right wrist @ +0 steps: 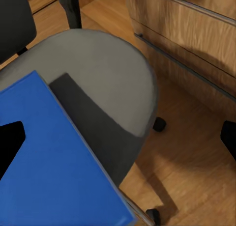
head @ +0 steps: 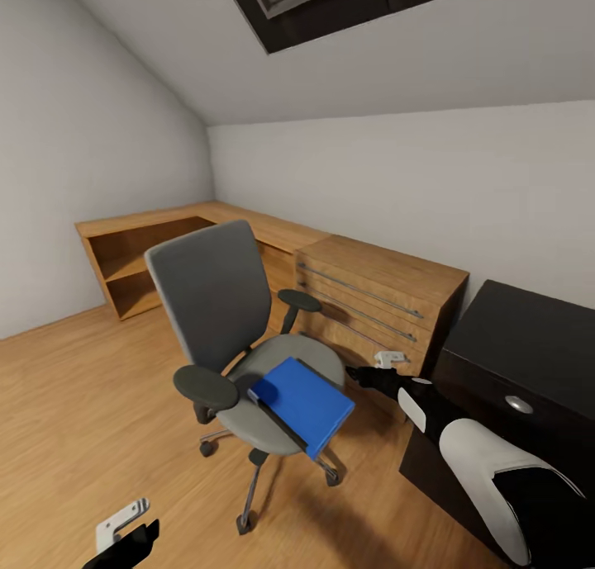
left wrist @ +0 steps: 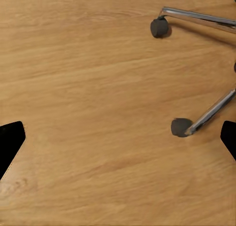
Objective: In the bedroom, organize the workspace by keeping the computer under the desk, ensuring the monitor is on the desk, placing the keyboard on the desk next to the monitor, placing the mouse on the desk next to the keyboard, moving the folder from the swivel chair onto the desk next to the mouse, stacking the notebook on top of the folder with the pen on top of the notebook, and positioning the swivel chair next to the desk.
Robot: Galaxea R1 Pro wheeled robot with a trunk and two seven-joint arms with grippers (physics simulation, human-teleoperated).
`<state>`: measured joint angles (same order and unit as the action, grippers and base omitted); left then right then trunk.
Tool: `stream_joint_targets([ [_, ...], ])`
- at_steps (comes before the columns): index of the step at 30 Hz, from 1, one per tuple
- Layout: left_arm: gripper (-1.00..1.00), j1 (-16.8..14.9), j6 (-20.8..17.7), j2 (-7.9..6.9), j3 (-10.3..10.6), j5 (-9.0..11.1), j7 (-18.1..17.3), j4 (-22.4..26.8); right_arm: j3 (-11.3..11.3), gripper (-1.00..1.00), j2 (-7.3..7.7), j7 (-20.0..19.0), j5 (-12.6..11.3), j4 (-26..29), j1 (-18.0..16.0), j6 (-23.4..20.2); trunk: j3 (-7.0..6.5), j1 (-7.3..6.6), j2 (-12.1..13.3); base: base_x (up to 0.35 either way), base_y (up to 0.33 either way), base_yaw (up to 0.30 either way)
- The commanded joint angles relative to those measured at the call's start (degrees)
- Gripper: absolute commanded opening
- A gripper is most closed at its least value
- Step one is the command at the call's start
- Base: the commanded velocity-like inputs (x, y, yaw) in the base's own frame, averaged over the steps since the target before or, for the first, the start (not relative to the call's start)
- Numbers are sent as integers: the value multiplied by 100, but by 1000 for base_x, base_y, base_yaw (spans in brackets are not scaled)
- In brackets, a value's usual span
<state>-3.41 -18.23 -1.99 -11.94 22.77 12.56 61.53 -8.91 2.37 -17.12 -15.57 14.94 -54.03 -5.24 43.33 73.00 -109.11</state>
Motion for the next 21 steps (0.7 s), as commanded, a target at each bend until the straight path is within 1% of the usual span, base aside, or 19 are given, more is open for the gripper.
stream_joint_targets([
  [1, 100, -2, -23, -2, -24, 61, 37, 11, -41, 100, 6, -2, -65, 9, -2, -35, 5, -1, -3, 0, 28, -7],
  [4, 100, -2, -28, 1, -196, 61, 39, 19, -41, 100, 13, -4, -155, 9, -2, -41, 5, -1, -3, 0, 15, -4],
  [5, 100, -2, -27, 4, -281, 61, 38, 21, -41, 100, 23, -7, -247, 9, -2, -45, 23, 21, -43, 0, 7, -2],
  [8, 100, -2, -29, 9, -363, 62, 35, 23, -41, 100, 38, -17, -408, 9, -2, -61, 77, 87, -163, 0, 5, -1],
  [9, 100, -2, -27, 11, -394, 63, 32, 24, -41, 100, 46, -31, -516, 9, -2, -84, 95, 109, -203, 0, 2, -1],
  [14, 100, -2, -27, 9, -432, 64, 29, 21, -41, 100, 88, -105, -790, 9, -2, -248, 184, 219, -404, 0, 1, 0],
  [15, 100, 0, -25, 11, -438, 64, 28, 23, -41, 100, 138, -159, -919, 9, -2, -353, 202, 241, -444, 0, 0, 0],
  [16, 100, 0, -25, 12, -441, 64, 28, 23, -41, 100, 165, -196, -988, 9, -2, -411, 220, 263, -484, 0, 0, 0],
  [17, 100, -1, -24, 13, -444, 63, 28, 21, -43, 100, 217, -288, -1131, 9, -2, -525, 238, 285, -524, 0, 0, 0],
  [21, 100, -1, -23, 19, -449, 61, 31, 19, -44, 100, 308, -488, -1407, 9, -2, -691, 310, 373, -684, 0, 0, 0],
])
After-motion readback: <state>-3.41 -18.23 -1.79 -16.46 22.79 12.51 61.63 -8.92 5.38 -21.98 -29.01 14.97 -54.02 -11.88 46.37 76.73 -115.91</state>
